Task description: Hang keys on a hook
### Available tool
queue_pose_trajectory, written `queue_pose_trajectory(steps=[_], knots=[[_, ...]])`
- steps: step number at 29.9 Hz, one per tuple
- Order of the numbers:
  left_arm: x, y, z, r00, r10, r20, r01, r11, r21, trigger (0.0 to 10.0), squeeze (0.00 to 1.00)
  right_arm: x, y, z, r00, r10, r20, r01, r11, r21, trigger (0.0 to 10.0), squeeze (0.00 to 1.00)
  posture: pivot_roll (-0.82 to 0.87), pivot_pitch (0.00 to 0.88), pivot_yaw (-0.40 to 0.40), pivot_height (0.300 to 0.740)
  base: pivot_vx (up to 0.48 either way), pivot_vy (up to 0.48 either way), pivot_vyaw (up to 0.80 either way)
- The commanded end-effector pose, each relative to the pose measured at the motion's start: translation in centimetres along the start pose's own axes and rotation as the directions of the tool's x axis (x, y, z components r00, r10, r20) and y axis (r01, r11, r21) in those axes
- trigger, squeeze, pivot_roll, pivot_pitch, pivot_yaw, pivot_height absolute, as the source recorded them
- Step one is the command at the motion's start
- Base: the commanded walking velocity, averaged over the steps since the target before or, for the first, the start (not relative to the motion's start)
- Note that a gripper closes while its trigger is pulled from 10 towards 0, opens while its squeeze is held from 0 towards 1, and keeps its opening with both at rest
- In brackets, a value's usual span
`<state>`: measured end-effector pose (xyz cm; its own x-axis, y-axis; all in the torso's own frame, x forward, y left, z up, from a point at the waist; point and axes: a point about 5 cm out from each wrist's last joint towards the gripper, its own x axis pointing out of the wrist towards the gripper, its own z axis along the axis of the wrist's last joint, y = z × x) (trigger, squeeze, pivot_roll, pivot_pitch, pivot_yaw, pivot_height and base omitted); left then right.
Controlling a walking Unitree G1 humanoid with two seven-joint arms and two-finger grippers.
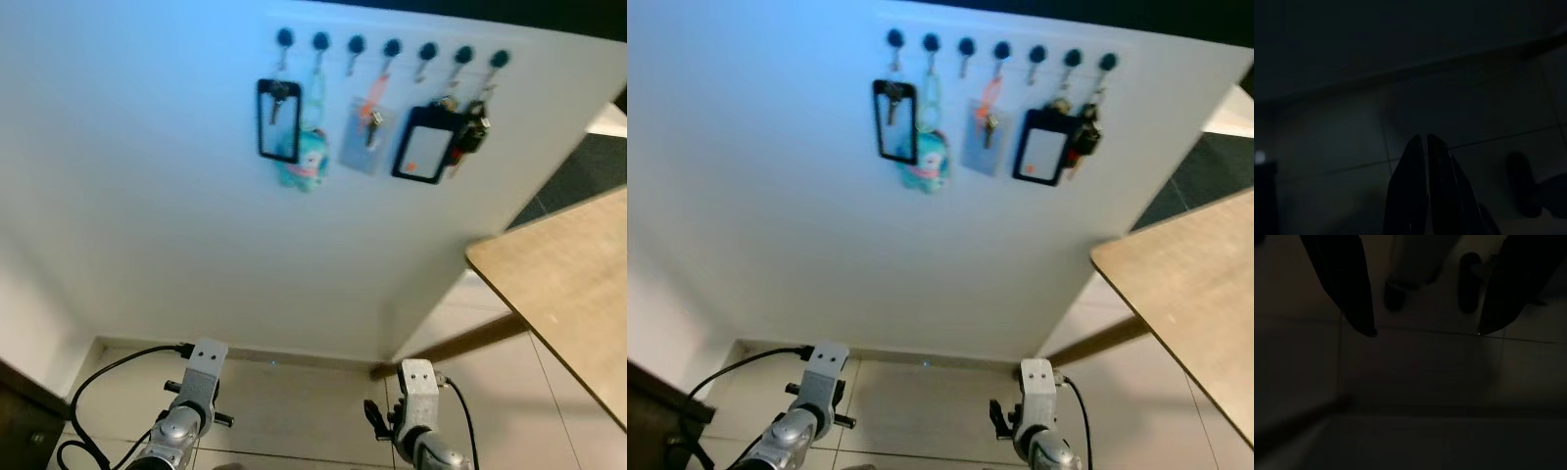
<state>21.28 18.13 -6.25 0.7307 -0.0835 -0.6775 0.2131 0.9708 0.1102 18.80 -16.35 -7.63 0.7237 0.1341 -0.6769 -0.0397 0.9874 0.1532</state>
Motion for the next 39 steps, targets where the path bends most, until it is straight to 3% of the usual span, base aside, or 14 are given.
queue_pose_trajectory(steps=[1, 7, 18, 39], knots=[[-0.08, -0.09, -0.12, 1.000, -0.007, 0.007, 0.007, 1.000, -0.015, 10.0, 0.00, -0.33, -0.52, -0.72, 1.000, -0.016, -0.026, 0.016, 1.000, 0.023, 10.0, 0.00, 0.10, 0.035, -0.059, 0.740, 0.000, 0.000, -0.80], [-0.19, 0.22, 0.04, 0.998, 0.042, 0.046, -0.039, 0.997, -0.070, 10.0, 0.00, -0.42, -0.52, -0.91, 1.000, -0.015, -0.025, 0.016, 0.999, 0.043, 10.0, 0.00, 0.10, 0.040, -0.061, 0.740, 0.000, 0.000, -0.80], [-0.45, 0.23, 0.07, 0.996, 0.004, 0.091, 0.004, 0.996, -0.089, 10.0, 0.00, -0.53, -0.60, -1.14, 0.999, -0.011, -0.035, 0.012, 0.999, 0.041, 10.0, 0.00, 0.10, 0.055, -0.048, 0.740, 0.000, 0.000, -0.80], [-0.44, 0.51, 0.18, 0.996, 0.008, 0.094, 0.001, 0.996, -0.093, 10.0, 0.00, -0.52, -0.94, -0.85, 1.000, -0.009, -0.029, 0.010, 1.000, 0.019, 10.0, 0.00, 0.10, 0.037, -0.058, 0.740, 0.000, 0.000, -0.80]])
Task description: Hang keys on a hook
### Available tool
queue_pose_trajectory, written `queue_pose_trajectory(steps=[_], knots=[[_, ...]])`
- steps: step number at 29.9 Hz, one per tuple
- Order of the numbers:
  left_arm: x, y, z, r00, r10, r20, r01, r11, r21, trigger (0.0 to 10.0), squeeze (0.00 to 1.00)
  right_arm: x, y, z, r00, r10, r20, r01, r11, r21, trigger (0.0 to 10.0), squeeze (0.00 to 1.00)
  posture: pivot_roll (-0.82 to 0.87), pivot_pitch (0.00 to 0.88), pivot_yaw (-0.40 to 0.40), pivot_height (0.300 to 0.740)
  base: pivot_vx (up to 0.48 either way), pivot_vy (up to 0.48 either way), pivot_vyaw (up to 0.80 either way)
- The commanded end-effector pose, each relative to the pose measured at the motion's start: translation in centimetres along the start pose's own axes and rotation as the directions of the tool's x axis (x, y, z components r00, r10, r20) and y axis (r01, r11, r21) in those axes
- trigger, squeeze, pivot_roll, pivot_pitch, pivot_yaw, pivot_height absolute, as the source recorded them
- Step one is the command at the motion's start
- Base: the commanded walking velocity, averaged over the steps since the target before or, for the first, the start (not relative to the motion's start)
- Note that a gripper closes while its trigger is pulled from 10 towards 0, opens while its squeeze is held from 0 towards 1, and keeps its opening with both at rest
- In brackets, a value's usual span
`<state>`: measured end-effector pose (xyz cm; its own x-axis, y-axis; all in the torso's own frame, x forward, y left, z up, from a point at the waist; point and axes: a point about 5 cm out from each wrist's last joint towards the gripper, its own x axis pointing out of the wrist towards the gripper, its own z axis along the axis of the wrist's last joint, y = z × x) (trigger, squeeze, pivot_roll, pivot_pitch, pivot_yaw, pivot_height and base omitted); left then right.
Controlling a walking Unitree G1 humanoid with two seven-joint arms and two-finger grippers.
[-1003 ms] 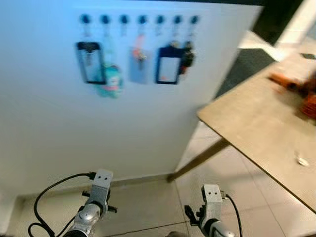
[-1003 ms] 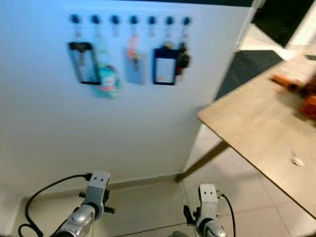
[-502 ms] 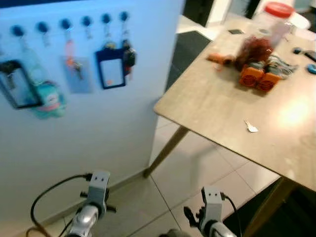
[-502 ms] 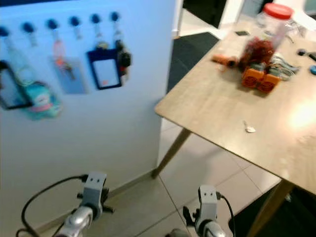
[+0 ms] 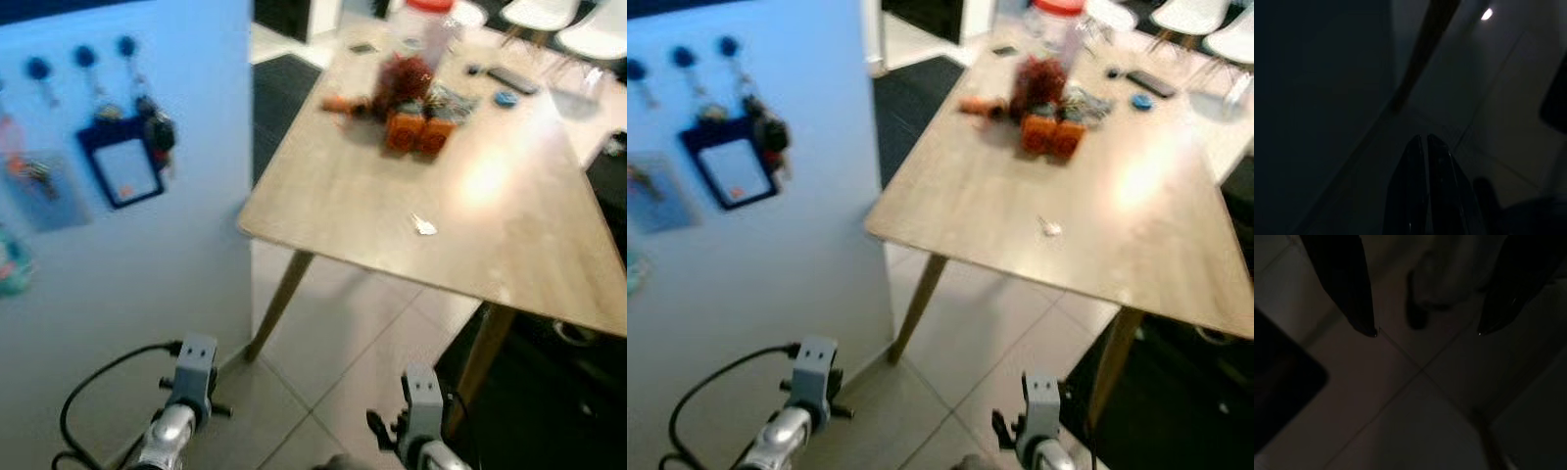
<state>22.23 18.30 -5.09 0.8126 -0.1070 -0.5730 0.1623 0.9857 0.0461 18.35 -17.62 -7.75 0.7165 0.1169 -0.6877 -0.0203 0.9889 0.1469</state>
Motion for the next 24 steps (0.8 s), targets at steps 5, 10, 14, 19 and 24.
queue_pose_trajectory(steps=[5, 10, 14, 19, 24], knots=[[-0.53, 0.04, -1.29, 0.999, 0.012, -0.042, -0.013, 1.000, -0.017, 10.0, 0.00, -0.03, 0.36, -0.38, 1.000, 0.019, -0.018, -0.019, 1.000, -0.005, 10.0, 0.00, 0.10, 0.030, -0.070, 0.740, 0.000, 0.000, -0.80], [-0.55, -0.03, -1.34, 0.999, 0.014, -0.041, -0.014, 1.000, -0.017, 10.0, 0.00, 0.00, 0.33, -0.30, 1.000, 0.023, -0.019, -0.023, 1.000, -0.012, 10.0, 0.00, 0.10, 0.026, -0.071, 0.740, 0.000, 0.000, -0.80], [-0.59, -0.11, -1.42, 0.999, 0.015, -0.041, -0.016, 1.000, -0.015, 10.0, 0.00, 0.02, 0.28, -0.25, 0.999, 0.026, -0.023, -0.026, 0.999, -0.025, 10.0, 0.00, 0.10, 0.020, -0.072, 0.740, 0.000, 0.000, -0.80], [-0.58, -0.12, -1.41, 0.999, 0.029, -0.038, -0.029, 0.999, -0.020, 10.0, 0.00, 0.05, 0.24, -0.15, 1.000, 0.021, -0.022, -0.021, 0.999, -0.036, 10.0, 0.00, 0.10, 0.021, -0.075, 0.740, 0.000, 0.000, 0.00], [-0.48, 0.06, -1.19, 0.998, 0.057, -0.032, -0.058, 0.997, -0.041, 10.0, 0.00, 0.11, 0.29, -0.03, 0.999, 0.025, -0.022, -0.026, 0.999, -0.042, 10.0, 0.00, 0.10, 0.024, -0.081, 0.740, 0.000, 0.000, 0.00]])
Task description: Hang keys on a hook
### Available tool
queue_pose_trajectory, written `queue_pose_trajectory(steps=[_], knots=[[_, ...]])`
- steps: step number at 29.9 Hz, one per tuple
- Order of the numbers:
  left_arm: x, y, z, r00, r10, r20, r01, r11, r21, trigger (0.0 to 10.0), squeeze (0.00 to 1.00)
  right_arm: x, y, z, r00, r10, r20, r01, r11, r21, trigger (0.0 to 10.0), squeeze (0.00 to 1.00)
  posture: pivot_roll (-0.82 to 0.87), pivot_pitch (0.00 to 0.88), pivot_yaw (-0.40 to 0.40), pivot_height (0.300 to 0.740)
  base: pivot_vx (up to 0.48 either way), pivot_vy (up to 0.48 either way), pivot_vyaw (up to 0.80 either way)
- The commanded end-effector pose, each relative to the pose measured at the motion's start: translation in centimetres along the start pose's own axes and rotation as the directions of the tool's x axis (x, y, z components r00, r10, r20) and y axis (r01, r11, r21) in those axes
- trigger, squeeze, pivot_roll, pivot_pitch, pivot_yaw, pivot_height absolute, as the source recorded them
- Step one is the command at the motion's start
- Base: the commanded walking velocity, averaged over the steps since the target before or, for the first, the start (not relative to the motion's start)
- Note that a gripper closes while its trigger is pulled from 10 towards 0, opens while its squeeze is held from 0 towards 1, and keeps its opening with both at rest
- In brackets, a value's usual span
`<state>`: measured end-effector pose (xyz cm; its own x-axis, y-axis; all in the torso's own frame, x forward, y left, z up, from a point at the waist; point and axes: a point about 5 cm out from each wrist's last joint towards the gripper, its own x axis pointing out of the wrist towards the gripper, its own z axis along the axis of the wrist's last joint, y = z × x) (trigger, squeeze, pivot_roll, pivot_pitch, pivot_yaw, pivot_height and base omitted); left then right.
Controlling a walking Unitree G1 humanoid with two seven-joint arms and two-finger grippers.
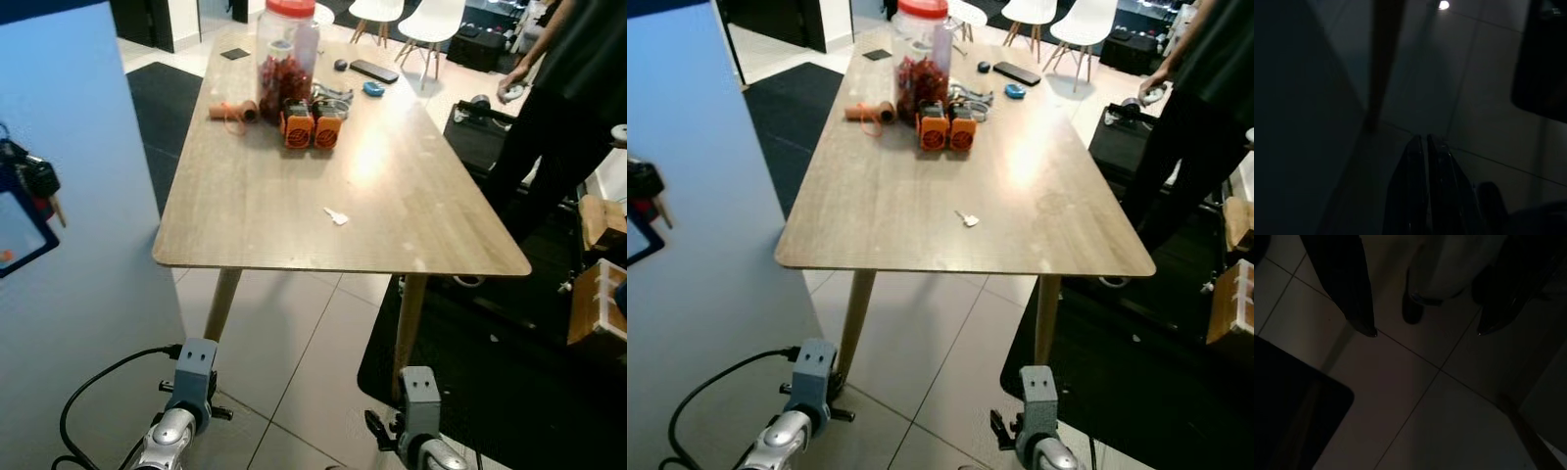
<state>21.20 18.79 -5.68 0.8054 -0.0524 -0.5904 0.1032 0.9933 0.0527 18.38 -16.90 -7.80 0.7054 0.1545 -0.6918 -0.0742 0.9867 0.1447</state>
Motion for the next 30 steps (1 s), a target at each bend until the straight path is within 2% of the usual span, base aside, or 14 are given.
queue_pose_trajectory(steps=[1, 6, 21, 30], knots=[[0.0, -0.2, -0.1, 1.000, 0.005, -0.007, -0.005, 1.000, -0.013, 10.0, 0.00, 0.0, -0.4, 0.0, 1.000, -0.011, -0.008, 0.011, 1.000, -0.003, 10.0, 0.00, 0.10, 0.024, -0.081, 0.740, 0.000, 0.000, 0.00], [0.2, -0.3, 0.3, 1.000, 0.025, 0.005, -0.024, 1.000, -0.020, 10.0, 0.00, 0.0, -0.5, 0.2, 1.000, -0.009, -0.009, 0.009, 1.000, -0.008, 10.0, 0.00, 0.11, 0.028, -0.086, 0.740, 0.000, 0.000, 0.00], [0.6, -0.5, 1.0, 0.999, 0.027, 0.019, -0.027, 1.000, -0.017, 10.0, 0.00, 0.2, -0.1, 0.4, 1.000, -0.005, -0.001, 0.005, 1.000, -0.004, 10.0, 0.00, 0.11, 0.035, -0.071, 0.740, 0.000, -0.441, 0.00], [0.8, -0.3, 1.3, 0.998, 0.054, 0.009, -0.054, 0.998, -0.035, 10.0, 0.00, 0.0, -0.3, 0.1, 1.000, -0.014, -0.005, 0.014, 1.000, -0.001, 10.0, 0.00, 0.11, 0.037, -0.066, 0.740, 0.000, 0.000, 0.00]])
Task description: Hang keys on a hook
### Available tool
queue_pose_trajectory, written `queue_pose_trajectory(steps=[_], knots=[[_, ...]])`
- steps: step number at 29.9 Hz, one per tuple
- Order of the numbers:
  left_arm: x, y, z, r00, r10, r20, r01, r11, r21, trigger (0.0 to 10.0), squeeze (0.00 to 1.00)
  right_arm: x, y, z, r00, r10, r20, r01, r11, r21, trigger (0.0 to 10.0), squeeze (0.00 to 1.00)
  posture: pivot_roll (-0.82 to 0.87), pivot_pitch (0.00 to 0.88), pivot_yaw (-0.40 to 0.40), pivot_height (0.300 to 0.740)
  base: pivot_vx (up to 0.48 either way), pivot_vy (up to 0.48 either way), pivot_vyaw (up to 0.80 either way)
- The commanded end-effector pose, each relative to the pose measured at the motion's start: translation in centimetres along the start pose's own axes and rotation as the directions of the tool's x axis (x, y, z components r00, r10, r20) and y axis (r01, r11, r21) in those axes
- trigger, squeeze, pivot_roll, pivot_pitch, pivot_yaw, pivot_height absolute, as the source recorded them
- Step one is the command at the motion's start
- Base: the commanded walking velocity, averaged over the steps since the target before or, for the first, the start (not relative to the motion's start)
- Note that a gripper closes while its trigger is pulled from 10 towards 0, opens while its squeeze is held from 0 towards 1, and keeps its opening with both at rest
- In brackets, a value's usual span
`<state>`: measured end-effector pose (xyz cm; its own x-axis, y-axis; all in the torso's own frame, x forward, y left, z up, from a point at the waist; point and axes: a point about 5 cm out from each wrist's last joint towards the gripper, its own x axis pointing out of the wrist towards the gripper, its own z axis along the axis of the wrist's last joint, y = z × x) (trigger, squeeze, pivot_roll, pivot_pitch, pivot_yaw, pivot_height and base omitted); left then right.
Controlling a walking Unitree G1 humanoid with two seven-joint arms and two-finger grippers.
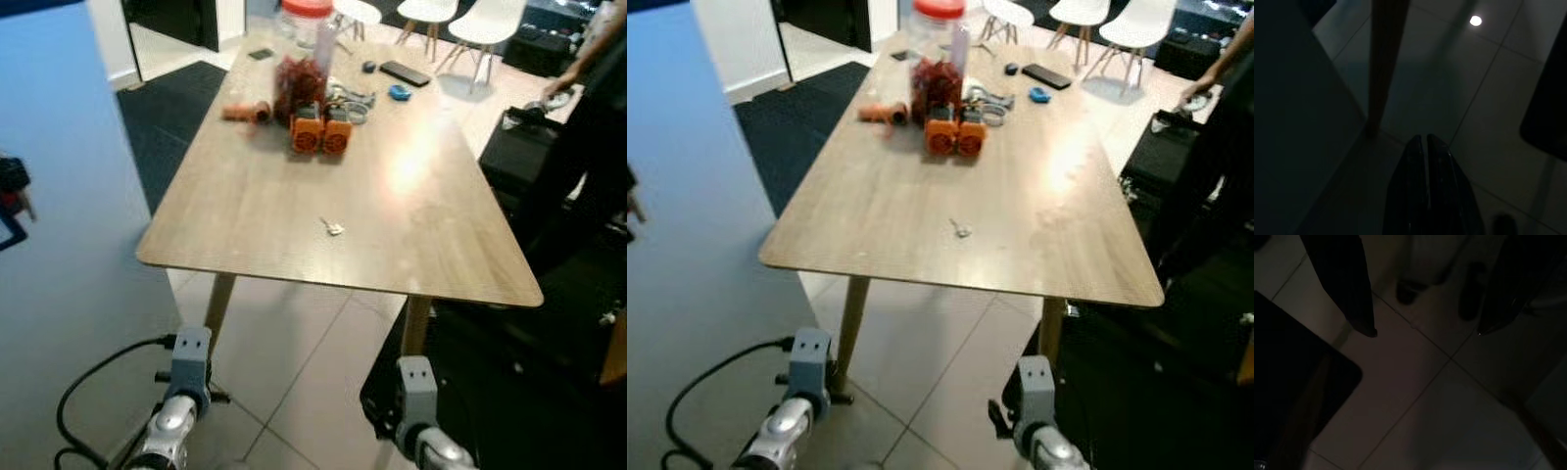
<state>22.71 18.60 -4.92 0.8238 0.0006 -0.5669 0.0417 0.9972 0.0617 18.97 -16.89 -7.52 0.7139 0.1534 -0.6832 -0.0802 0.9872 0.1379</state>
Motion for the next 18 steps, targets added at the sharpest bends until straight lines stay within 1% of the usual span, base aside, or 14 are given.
queue_pose_trajectory(steps=[1, 5, 6, 7, 9, 11, 13, 14, 15, 16, 18], knots=[[0.0, -0.3, -0.2, 1.000, 0.002, -0.016, -0.002, 1.000, -0.007, 10.0, 0.00, -0.2, -0.4, -0.5, 1.000, -0.016, -0.018, 0.016, 1.000, 0.008, 10.0, 0.00, 0.11, 0.037, -0.066, 0.740, 0.000, 0.000, 0.00], [0.1, -0.3, 0.0, 1.000, 0.006, -0.016, -0.006, 1.000, -0.007, 10.0, 0.00, -0.3, -0.6, -0.5, 1.000, -0.021, -0.015, 0.022, 1.000, 0.009, 10.0, 0.00, 0.11, 0.038, -0.063, 0.740, 0.000, 0.000, 0.00], [0.1, -0.3, 0.0, 1.000, 0.006, -0.016, -0.006, 1.000, -0.007, 10.0, 0.00, -0.3, -0.8, -0.4, 1.000, -0.029, -0.011, 0.029, 1.000, 0.012, 10.0, 0.00, 0.11, 0.037, -0.062, 0.740, 0.000, 0.000, 0.00], [0.2, -0.3, 0.1, 1.000, 0.006, -0.016, -0.007, 1.000, -0.007, 10.0, 0.00, -0.4, -1.3, -0.3, 0.999, -0.053, -0.001, 0.053, 0.998, 0.018, 10.0, 0.00, 0.11, 0.036, -0.061, 0.740, 0.000, 0.000, 0.00], [0.2, -0.3, 0.1, 1.000, 0.007, -0.016, -0.007, 1.000, -0.007, 10.0, 0.00, -0.5, -1.5, -0.3, 0.998, -0.063, 0.003, 0.063, 0.998, 0.018, 10.0, 0.00, 0.11, 0.036, -0.061, 0.740, 0.000, 0.000, 0.00], [0.2, -0.2, 0.1, 1.000, 0.006, -0.015, -0.006, 1.000, -0.006, 10.0, 0.00, -0.7, -2.2, -0.2, 0.994, -0.104, 0.015, 0.104, 0.994, 0.022, 10.0, 0.00, 0.11, 0.034, -0.060, 0.740, 0.000, 0.000, 0.00], [0.2, -0.2, 0.1, 1.000, 0.002, -0.012, -0.002, 1.000, -0.005, 10.0, 0.00, -1.3, -3.9, 0.0, 0.979, -0.198, 0.054, 0.198, 0.980, 0.018, 10.0, 0.00, 0.11, 0.032, -0.061, 0.740, 0.000, 0.000, 0.00], [0.2, -0.2, 0.2, 1.000, -0.012, -0.006, 0.012, 1.000, -0.025, 10.0, 0.00, -1.7, -4.8, 0.1, 0.967, -0.246, 0.074, 0.244, 0.969, 0.027, 10.0, 0.00, 0.11, 0.032, -0.061, 0.740, 0.000, 0.000, 0.00], [0.2, -0.2, 0.2, 1.000, -0.012, -0.006, 0.012, 1.000, -0.025, 10.0, 0.00, -1.7, -4.8, 0.1, 0.967, -0.246, 0.074, 0.244, 0.969, 0.027, 10.0, 0.00, 0.11, 0.032, -0.061, 0.740, 0.000, 0.000, 0.00], [0.1, -0.2, 0.2, 1.000, -0.025, 0.005, 0.025, 0.999, -0.043, 10.0, 0.00, -2.1, -5.5, 0.2, 0.954, -0.285, 0.089, 0.283, 0.958, 0.038, 10.0, 0.00, 0.11, 0.033, -0.062, 0.740, 0.000, 0.000, 0.00], [0.0, 0.0, 0.3, 0.998, -0.049, 0.028, 0.050, 0.998, -0.032, 10.0, 0.00, -2.8, -7.2, 0.4, 0.932, -0.343, 0.114, 0.339, 0.939, 0.052, 10.0, 0.00, 0.11, 0.032, -0.061, 0.740, 0.000, 0.000, 0.00]])
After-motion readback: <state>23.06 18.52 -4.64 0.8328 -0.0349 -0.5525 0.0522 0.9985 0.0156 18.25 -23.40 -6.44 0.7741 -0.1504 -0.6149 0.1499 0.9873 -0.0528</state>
